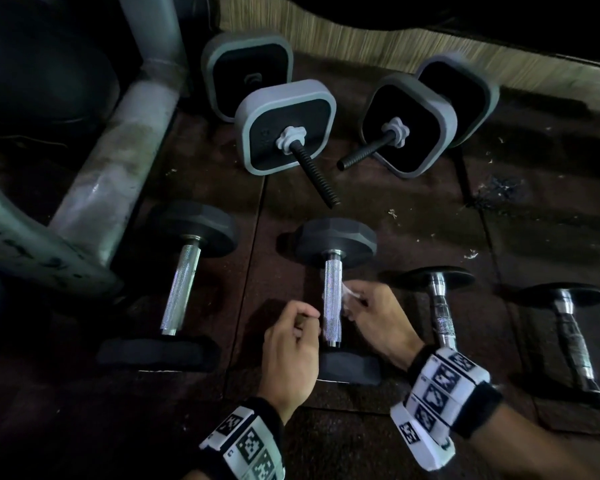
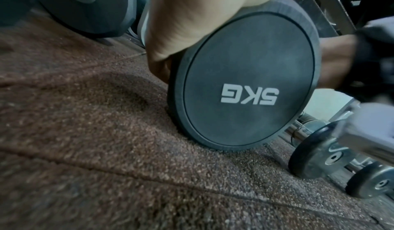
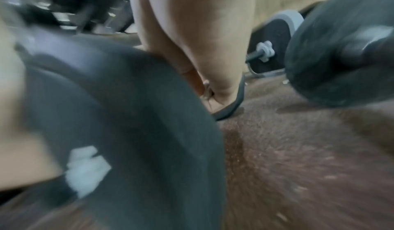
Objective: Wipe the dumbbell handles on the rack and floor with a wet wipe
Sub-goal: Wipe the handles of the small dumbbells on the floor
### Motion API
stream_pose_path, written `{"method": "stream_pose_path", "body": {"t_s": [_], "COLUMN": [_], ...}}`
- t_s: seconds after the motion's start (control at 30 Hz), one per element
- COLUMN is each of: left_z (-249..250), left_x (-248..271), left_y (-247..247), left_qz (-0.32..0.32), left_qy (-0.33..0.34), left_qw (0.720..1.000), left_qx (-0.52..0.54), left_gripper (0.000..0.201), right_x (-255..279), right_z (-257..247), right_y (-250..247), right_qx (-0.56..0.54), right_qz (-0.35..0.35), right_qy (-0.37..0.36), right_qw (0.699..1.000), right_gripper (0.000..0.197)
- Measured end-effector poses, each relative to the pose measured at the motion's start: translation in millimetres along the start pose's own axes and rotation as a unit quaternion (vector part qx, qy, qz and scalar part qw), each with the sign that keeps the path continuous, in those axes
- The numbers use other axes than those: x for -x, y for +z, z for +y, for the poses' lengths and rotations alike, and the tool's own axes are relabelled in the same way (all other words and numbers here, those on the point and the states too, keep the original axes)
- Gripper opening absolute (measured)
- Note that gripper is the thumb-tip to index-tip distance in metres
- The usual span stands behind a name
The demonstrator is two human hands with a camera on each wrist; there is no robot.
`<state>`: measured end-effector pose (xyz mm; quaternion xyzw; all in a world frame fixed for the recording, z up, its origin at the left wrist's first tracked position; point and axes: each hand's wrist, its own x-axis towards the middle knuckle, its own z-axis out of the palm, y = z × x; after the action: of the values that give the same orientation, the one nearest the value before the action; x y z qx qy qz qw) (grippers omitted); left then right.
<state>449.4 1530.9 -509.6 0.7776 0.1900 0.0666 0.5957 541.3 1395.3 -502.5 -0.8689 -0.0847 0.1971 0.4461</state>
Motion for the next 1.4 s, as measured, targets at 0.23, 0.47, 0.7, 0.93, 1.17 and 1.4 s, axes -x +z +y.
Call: {"method": "stream_pose_path", "body": {"t_s": [0.23, 0.47, 0.7, 0.93, 1.17, 1.4], "left_z": [1.4, 0.8, 2.0, -0.3, -3.3, 0.2], "left_x": [-0.5, -0.3, -0.5, -1.0, -1.5, -0.6], "left_y": [-0.3, -0.5, -0.3, 0.3, 0.2, -0.2], "left_qz": [0.001, 0.008, -0.002, 0.002, -0.001, -0.007], "left_qy": [0.004, -0.001, -0.003, -0.006, -0.003, -0.014], "left_qw": [1.0, 1.0, 1.0, 1.0, 1.0, 1.0], "left_qx": [0.009, 0.006, 0.001, 0.001, 0.0, 0.004], "left_gripper": [0.041, 0.033, 0.023, 0.025, 0.029, 0.022], "right_x": [19.3, 7.8, 22.0, 38.5, 38.1, 35.7], "right_z": [10.2, -0.9, -5.6, -8.6, -11.3, -9.3], "right_y": [-7.5, -2.4, -11.2, -24.8, -24.2, -16.3], "right_qx": [-0.013, -0.049, -0.072, -0.057, -0.094, -0.118], "right_qz": [-0.028, -0.052, -0.061, -0.105, -0.128, -0.111], "right_qy": [-0.022, 0.016, 0.035, 0.05, 0.073, 0.075], "right_qw": [0.999, 0.997, 0.995, 0.992, 0.985, 0.984], "right_gripper": [0.022, 0.026, 0.019, 0.018, 0.015, 0.016]}}
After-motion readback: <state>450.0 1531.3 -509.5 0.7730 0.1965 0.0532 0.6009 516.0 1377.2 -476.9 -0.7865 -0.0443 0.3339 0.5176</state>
